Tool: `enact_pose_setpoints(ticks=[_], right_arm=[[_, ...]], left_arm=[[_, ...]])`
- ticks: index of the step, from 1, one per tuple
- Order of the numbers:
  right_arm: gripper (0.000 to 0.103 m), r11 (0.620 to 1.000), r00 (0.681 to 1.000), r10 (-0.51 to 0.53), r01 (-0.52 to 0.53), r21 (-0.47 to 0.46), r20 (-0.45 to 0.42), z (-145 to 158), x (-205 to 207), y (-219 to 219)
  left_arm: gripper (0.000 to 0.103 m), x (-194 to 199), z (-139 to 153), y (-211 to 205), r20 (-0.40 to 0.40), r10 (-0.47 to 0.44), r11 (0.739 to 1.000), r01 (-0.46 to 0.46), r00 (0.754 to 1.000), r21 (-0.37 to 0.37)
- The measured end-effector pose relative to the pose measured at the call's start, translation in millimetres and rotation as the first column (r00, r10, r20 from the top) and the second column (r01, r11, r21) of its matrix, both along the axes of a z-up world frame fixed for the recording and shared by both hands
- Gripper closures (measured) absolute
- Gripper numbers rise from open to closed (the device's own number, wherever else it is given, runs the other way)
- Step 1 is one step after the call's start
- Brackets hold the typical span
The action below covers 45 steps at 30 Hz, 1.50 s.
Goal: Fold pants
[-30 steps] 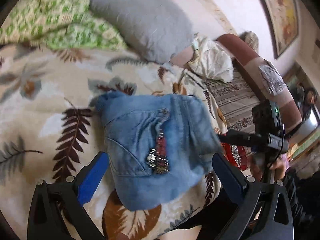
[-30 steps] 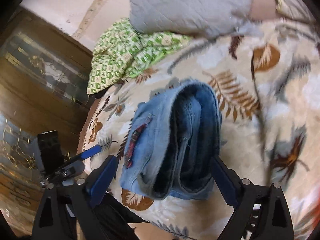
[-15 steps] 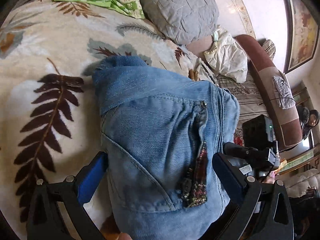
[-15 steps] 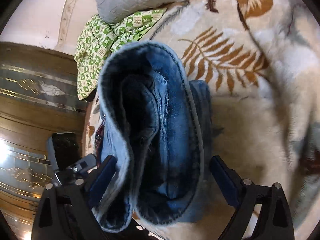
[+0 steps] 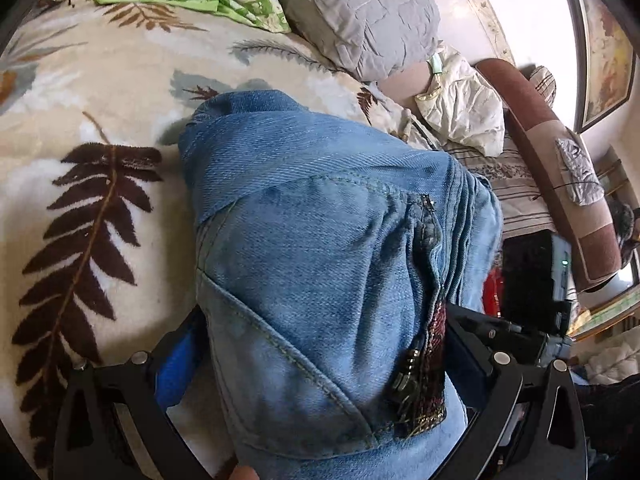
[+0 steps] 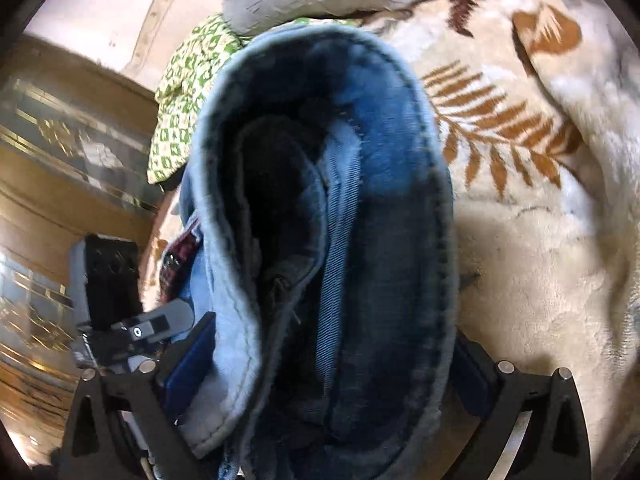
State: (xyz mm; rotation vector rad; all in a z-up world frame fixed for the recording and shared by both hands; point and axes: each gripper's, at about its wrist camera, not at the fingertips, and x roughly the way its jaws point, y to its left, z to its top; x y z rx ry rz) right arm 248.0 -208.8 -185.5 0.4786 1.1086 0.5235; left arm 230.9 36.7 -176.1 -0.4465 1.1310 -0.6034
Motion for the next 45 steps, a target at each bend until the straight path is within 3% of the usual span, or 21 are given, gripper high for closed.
enact_pose_setpoints(ticks=[7, 15, 19, 23, 27, 34, 38, 45], right_arm=[[0.018, 0.998, 0.999, -0.021, 0.023, -0.052, 0.042, 6.9, -2.8, 5.1], [0.040, 0.988, 0.994, -0.007, 0.023, -0.153, 0.107, 18.4, -7.2, 21.5], [0.051, 0.980, 0.990, -0.006, 0.034, -0.196, 0.142, 26.9, -8.2, 39.4], [0.055, 0.973, 0.985, -0.016, 0.055, -0.223, 0.171, 33.8, -15.6, 45.9], [0.061, 0.965, 0.979, 0.000, 0.054, -0.256, 0.206, 44.4, -31.4, 41.8], [0.066, 0.957, 0.969, 0.026, 0.047, -0.287, 0.247, 62.2, -47.1, 45.3], [0.066, 0.966, 0.958, 0.010, 0.064, -0.249, 0.287, 80.6, -46.0, 41.6], [0.066, 0.976, 0.943, 0.012, 0.060, -0.207, 0.332, 104.4, -9.4, 41.2]], left_arm=[[0.001, -2.4, -1.1, -2.6, 0.030, 0.010, 0.999, -0.011, 0.999, 0.036], [0.028, -8.7, 3.2, -7.1, 0.073, 0.015, 0.995, -0.022, 0.997, 0.093], [0.035, -13.2, 7.9, -10.1, 0.096, 0.027, 0.992, -0.038, 0.995, 0.122], [0.041, -21.5, 13.3, -12.2, 0.131, 0.052, 0.988, -0.069, 0.990, 0.135], [0.054, -33.1, 22.9, -13.6, 0.171, 0.060, 0.988, -0.083, 0.983, 0.129], [0.058, -43.3, 34.5, -9.0, 0.190, 0.065, 0.989, -0.088, 0.980, 0.115], [0.060, -44.5, 59.1, -11.1, 0.255, 0.050, 0.988, -0.086, 0.966, 0.131], [0.060, -7.8, 88.3, -10.3, 0.296, 0.050, 0.982, -0.101, 0.954, 0.160]])
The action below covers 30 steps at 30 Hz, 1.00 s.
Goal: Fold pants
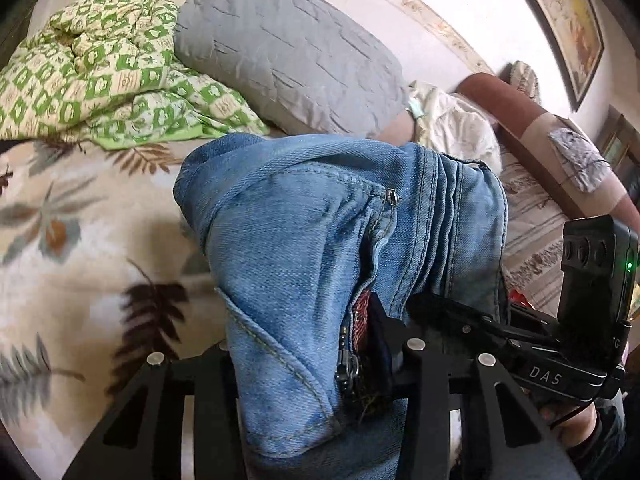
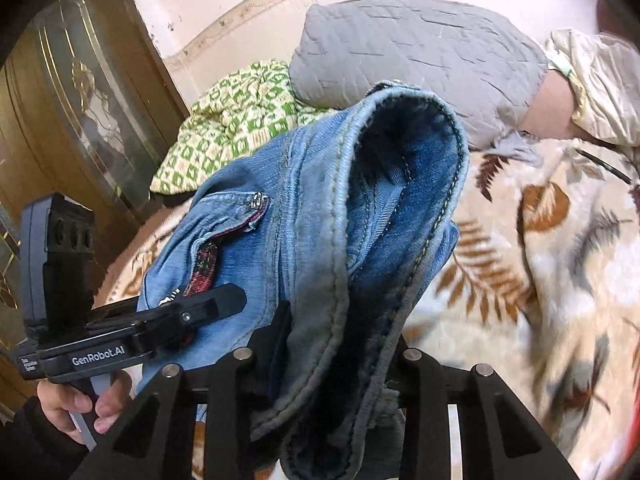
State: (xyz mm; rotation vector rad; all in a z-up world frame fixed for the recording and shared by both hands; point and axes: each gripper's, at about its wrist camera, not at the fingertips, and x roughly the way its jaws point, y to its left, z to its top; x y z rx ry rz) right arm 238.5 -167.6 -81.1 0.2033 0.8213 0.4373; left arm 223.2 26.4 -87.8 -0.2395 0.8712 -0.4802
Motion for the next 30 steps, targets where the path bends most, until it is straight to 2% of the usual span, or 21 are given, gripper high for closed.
enact_pose_setpoints(ticks=[4, 8, 10, 14, 16, 18, 19, 20, 22, 23, 24, 25, 27, 30], right_arm=[[0.066, 0.999, 0.999, 0.015, -0.014, 0.036, -0.035, -20.3, 26.3, 0.8], [0.066, 0.998, 0.994, 0.047, -0.043, 0.041, -0.099, -58.3, 41.8, 2.9], [0.066, 0.997, 0.992, 0.065, -0.059, 0.051, -0.110, -74.7, 45.7, 0.8], [0.065, 0.991, 0.990, 0.075, -0.060, 0.120, -0.123, -85.5, 48.8, -11.1], [0.061, 0.991, 0.989, 0.075, -0.059, 0.120, -0.131, -90.5, 50.3, -13.6], [0.056, 0.990, 0.988, 0.058, -0.038, 0.133, -0.144, -95.7, 51.7, -18.3], [0.045, 0.991, 0.988, 0.048, -0.029, 0.127, -0.148, -96.4, 52.3, -19.0], [0.040, 0.992, 0.987, 0.043, -0.024, 0.125, -0.152, -97.1, 53.5, -18.5], [0.037, 0.990, 0.984, 0.052, -0.029, 0.135, -0.169, -94.0, 55.3, -21.4], [0.034, 0.991, 0.983, 0.052, -0.029, 0.132, -0.174, -91.5, 55.7, -22.5], [0.028, 0.992, 0.983, 0.046, -0.024, 0.125, -0.178, -86.2, 55.8, -25.4], [0.025, 0.992, 0.984, 0.044, -0.022, 0.127, -0.174, -81.2, 54.5, -29.3], [0.023, 0.990, 0.987, 0.046, -0.025, 0.142, -0.152, -64.8, 48.9, -40.2], [0.012, 0.990, 0.995, 0.032, -0.018, 0.138, -0.099, -35.2, 37.4, -57.3]], left_arm=[[0.060, 23.6, -13.8, -0.3, -0.043, 0.026, 0.999, -0.024, 0.999, 0.042], [0.059, 36.4, -52.4, 1.2, -0.116, 0.041, 0.997, -0.033, 0.992, 0.070], [0.057, 37.6, -67.4, 2.5, -0.123, 0.046, 0.997, -0.038, 0.991, 0.070], [0.050, 40.0, -73.5, 2.3, -0.128, 0.042, 0.997, -0.033, 0.991, 0.075], [0.043, 44.0, -78.7, 2.6, -0.154, 0.049, 0.996, -0.037, 0.987, 0.079], [0.037, 46.1, -84.8, 6.3, -0.184, 0.060, 0.997, -0.051, 0.981, 0.053], [0.035, 47.7, -88.3, 9.7, -0.195, 0.065, 0.998, -0.059, 0.979, 0.039], [0.033, 48.5, -90.8, 12.2, -0.202, 0.064, 0.998, -0.061, 0.977, 0.023], [0.030, 48.7, -91.0, 12.6, -0.201, 0.058, 0.998, -0.057, 0.978, 0.010], [0.023, 47.8, -88.4, 13.1, -0.192, 0.060, 0.998, -0.059, 0.980, 0.012], [0.008, 47.4, -85.6, 13.8, -0.184, 0.081, 0.996, -0.075, 0.980, 0.037], [0.004, 45.2, -80.6, 15.4, -0.173, 0.116, 0.991, -0.104, 0.978, 0.080], [0.002, 40.0, -68.1, 21.9, -0.156, 0.128, 0.990, -0.118, 0.979, 0.075], [0.002, 23.6, -44.8, 39.6, -0.132, 0.143, 0.990, -0.142, 0.981, 0.021]])
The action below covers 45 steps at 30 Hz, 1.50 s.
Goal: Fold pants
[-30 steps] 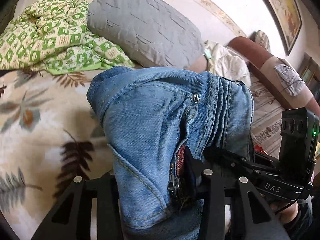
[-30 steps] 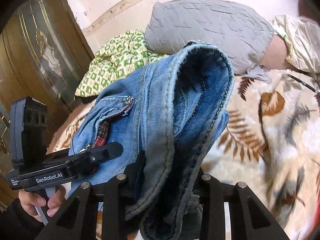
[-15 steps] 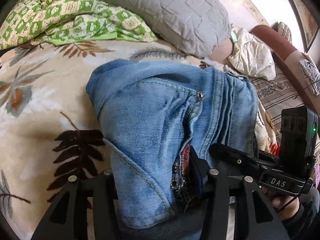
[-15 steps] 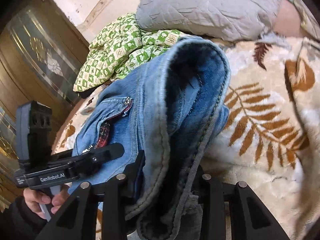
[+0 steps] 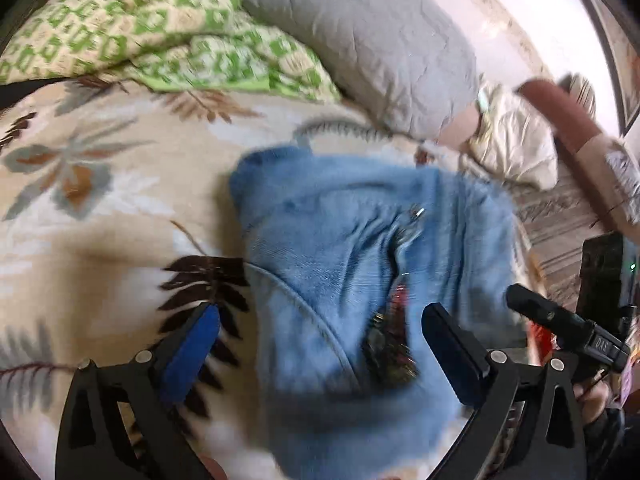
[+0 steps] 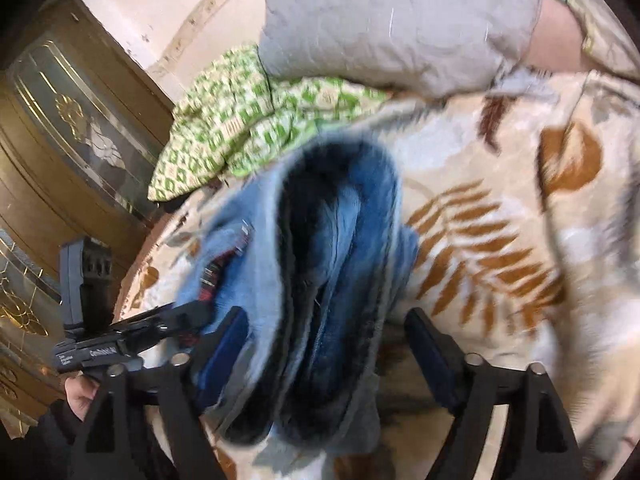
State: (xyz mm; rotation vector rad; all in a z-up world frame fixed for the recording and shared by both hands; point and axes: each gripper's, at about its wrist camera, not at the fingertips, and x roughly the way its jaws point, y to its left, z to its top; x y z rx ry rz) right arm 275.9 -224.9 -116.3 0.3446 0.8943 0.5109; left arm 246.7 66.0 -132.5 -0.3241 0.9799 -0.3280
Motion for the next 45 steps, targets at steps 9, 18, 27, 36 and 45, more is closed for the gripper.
enact_pose_setpoints(ticks=[9, 18, 27, 36, 45], right_arm=[[0.008, 0.994, 0.999, -0.033, 0.037, 0.107, -0.041, 57.7, 12.4, -23.4], [0.009, 0.999, 0.988, 0.010, -0.002, 0.051, -0.156, 45.8, 49.8, 23.1], [0.037, 0.995, 0.969, -0.047, 0.067, 0.076, -0.243, 28.2, 77.3, 29.7], [0.090, 0.998, 0.980, -0.063, 0.063, -0.008, -0.188, 22.2, 84.3, 30.8], [0.093, 0.988, 0.949, -0.150, 0.139, -0.059, -0.277, -26.6, 93.6, -5.0]], left_arm=[[0.001, -56.9, 29.5, 23.0, -0.019, 0.080, 0.960, -0.082, 0.997, -0.268], [0.001, -73.9, -16.9, 12.6, -0.183, 0.104, 0.854, -0.182, 0.978, -0.487], [0.015, -59.1, -51.7, 25.9, -0.367, 0.202, 0.687, -0.399, 0.908, -0.608], [0.070, -56.5, -49.6, 29.6, -0.379, 0.217, 0.771, -0.396, 0.900, -0.499], [0.075, -48.1, -44.6, 27.2, -0.320, 0.206, 0.874, -0.321, 0.925, -0.365]])
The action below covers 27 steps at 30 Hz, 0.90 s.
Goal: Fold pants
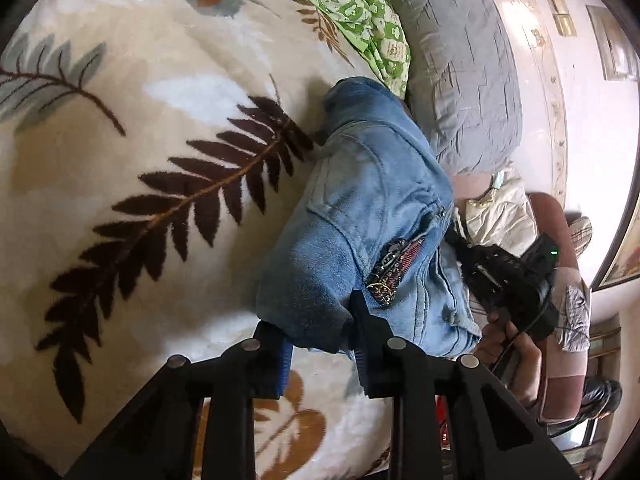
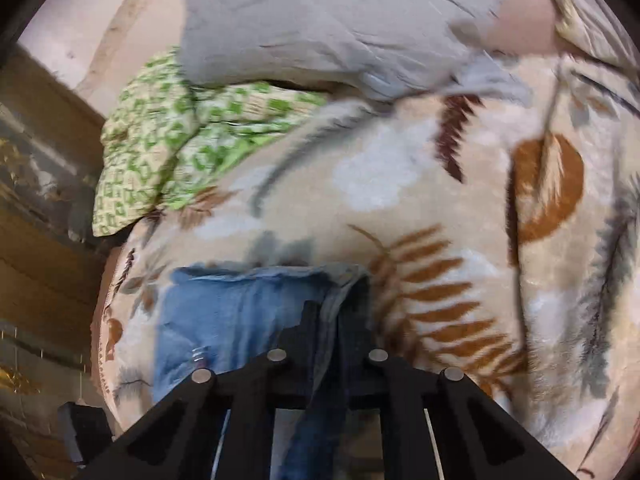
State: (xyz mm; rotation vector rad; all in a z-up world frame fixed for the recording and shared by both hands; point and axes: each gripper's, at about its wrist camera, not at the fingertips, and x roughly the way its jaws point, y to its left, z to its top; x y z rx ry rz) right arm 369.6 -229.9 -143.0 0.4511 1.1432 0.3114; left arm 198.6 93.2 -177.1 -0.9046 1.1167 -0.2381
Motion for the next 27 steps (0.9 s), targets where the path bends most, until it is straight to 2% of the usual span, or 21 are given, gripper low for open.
enact_pose_setpoints(ticks=[2, 4, 7, 8, 9, 10, 11, 12, 14, 15, 16, 18, 20, 24, 27], right_arm=[[0.093, 1.000, 1.000, 0.001, -0.001, 0.002, -0.007, -9.1, -0.6, -0.5], [0.093, 0.999, 1.000, 0.021, -0.021, -0.029, 0.019, -3.9, -1.7, 7.2], [0.093, 0.998, 0.998, 0.053, -0.051, -0.042, 0.039, 12.1, -5.0, 10.8], [0.092, 0.997, 0.996, 0.062, -0.059, -0.052, 0.058, 22.3, -9.9, 9.3], [0.092, 0.997, 0.995, 0.065, -0.062, -0.044, 0.071, 29.4, -15.1, 7.4], [0.091, 0.997, 0.994, 0.070, -0.068, -0.032, 0.084, 38.6, -23.5, 4.0], [0.090, 0.997, 0.993, 0.074, -0.071, -0.033, 0.092, 43.3, -29.0, 2.2], [0.086, 0.995, 0.990, 0.088, -0.082, -0.053, 0.114, 51.0, -40.1, 0.8], [0.061, 0.987, 0.980, 0.128, -0.111, -0.112, 0.155, 62.1, -65.1, 2.4], [0.023, 0.985, 0.975, 0.137, -0.117, -0.126, 0.172, 65.1, -75.3, 2.7], [0.010, 0.983, 0.966, 0.148, -0.121, -0.136, 0.213, 69.4, -90.6, 3.6], [0.010, 0.974, 0.951, 0.190, -0.152, -0.166, 0.244, 73.2, -110.0, 9.1], [0.010, 0.969, 0.941, 0.211, -0.165, -0.185, 0.266, 73.0, -128.4, 17.7], [0.010, 0.950, 0.913, 0.258, -0.180, -0.257, 0.317, 63.8, -157.0, 38.0], [0.011, 0.944, 0.912, 0.276, -0.199, -0.262, 0.304, 51.8, -162.6, 49.6]], left_arm=[[0.075, 0.7, 1.6, -1.7, 0.008, -0.012, 0.999, 0.012, 1.000, 0.036], [0.075, 2.0, 4.0, -4.3, 0.014, -0.026, 0.997, 0.025, 1.000, 0.078], [0.071, 2.6, 7.2, -4.9, 0.020, -0.046, 0.997, 0.045, 0.999, 0.070], [0.063, -0.2, 13.2, -3.5, 0.023, -0.050, 0.996, 0.048, 0.998, 0.072], [0.048, -5.1, 16.1, -2.8, 0.024, -0.062, 0.994, 0.059, 0.998, 0.088], [0.038, -8.6, 24.8, -4.6, 0.033, -0.092, 0.989, 0.088, 0.995, 0.117], [0.018, -12.2, 35.6, -7.0, 0.047, -0.117, 0.979, 0.108, 0.992, 0.171], [0.010, -16.0, 46.0, -7.9, 0.064, -0.123, 0.967, 0.105, 0.990, 0.232], [0.010, -21.0, 70.7, -7.2, 0.126, -0.154, 0.929, 0.100, 0.980, 0.356], [0.009, -19.1, 81.6, -7.1, 0.148, -0.177, 0.911, 0.105, 0.973, 0.398], [0.008, -13.4, 94.0, -6.7, 0.167, -0.196, 0.893, 0.106, 0.966, 0.438], [0.002, 1.2, 106.3, -2.1, 0.185, -0.233, 0.866, 0.118, 0.955, 0.486], [0.002, 25.1, 111.9, -5.7, 0.172, -0.276, 0.840, 0.151, 0.946, 0.520], [0.002, 71.5, 105.5, -21.3, 0.114, -0.335, 0.784, 0.209, 0.935, 0.584], [0.002, 106.7, 87.9, -34.7, 0.074, -0.362, 0.764, 0.250, 0.929, 0.595]])
